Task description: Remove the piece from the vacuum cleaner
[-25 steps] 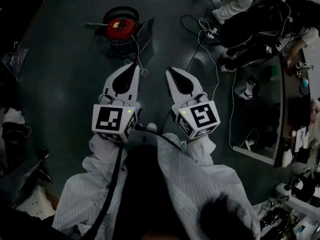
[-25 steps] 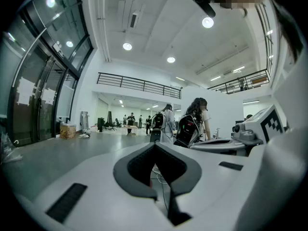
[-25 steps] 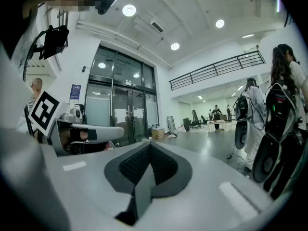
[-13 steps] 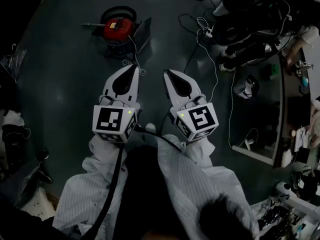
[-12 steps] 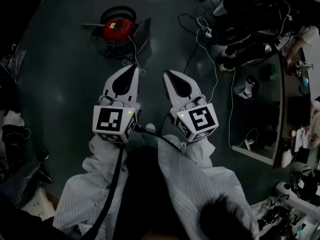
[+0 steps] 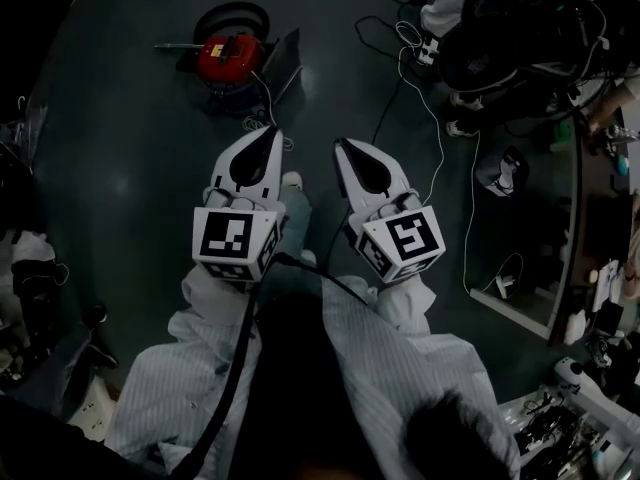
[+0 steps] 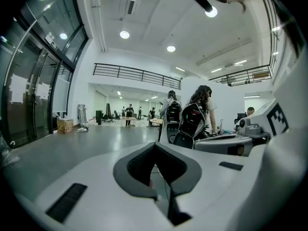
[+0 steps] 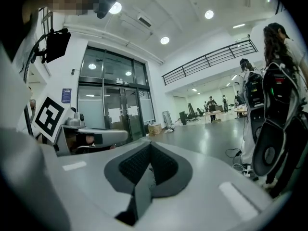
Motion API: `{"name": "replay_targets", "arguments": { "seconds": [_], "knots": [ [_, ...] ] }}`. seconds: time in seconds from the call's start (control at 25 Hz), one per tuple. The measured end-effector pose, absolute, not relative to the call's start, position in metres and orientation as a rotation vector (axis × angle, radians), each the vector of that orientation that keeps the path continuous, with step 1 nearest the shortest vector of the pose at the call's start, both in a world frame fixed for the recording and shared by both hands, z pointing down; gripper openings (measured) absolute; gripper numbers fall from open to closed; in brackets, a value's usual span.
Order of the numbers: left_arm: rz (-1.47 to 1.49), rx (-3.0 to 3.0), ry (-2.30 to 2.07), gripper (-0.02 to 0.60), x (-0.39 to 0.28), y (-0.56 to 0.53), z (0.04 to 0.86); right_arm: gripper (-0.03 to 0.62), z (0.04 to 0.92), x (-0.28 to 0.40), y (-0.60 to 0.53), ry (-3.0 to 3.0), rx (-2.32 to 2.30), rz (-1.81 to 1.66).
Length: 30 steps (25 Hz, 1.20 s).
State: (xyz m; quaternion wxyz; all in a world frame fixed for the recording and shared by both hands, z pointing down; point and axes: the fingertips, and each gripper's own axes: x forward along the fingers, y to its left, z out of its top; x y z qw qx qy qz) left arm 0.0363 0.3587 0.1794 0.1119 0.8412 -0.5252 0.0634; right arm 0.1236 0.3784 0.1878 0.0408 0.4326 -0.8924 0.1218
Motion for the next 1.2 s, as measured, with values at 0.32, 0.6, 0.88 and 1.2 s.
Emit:
{"name": "replay_targets", "arguments": {
  "seconds": [0.32, 0.6, 0.88, 1.2],
  "knots": [
    [0.206, 2.488, -1.537, 0.003, 0.026, 0.183, 0.184, 0.002, 0.196, 0.113, 0.201, -2.739, 1.295, 0.38],
    [0.236, 2.44, -1.599, 0.003, 0.018, 0.055, 0.193, 0.002, 0.205, 0.111, 0.067, -2.752, 1.229, 0.408],
    [0.213, 2.233, -1.798, 0.003, 0.017, -0.065, 0.216, 0.002, 0.227, 0.112, -0.075, -2.811, 0.915, 0.405],
    [0.121, 1.88, -2.089, 0.003, -0.009, -0.147, 0.228, 0.002, 0.242, 0.093, -0.191, -2.829, 0.374, 0.346]
  ]
}}
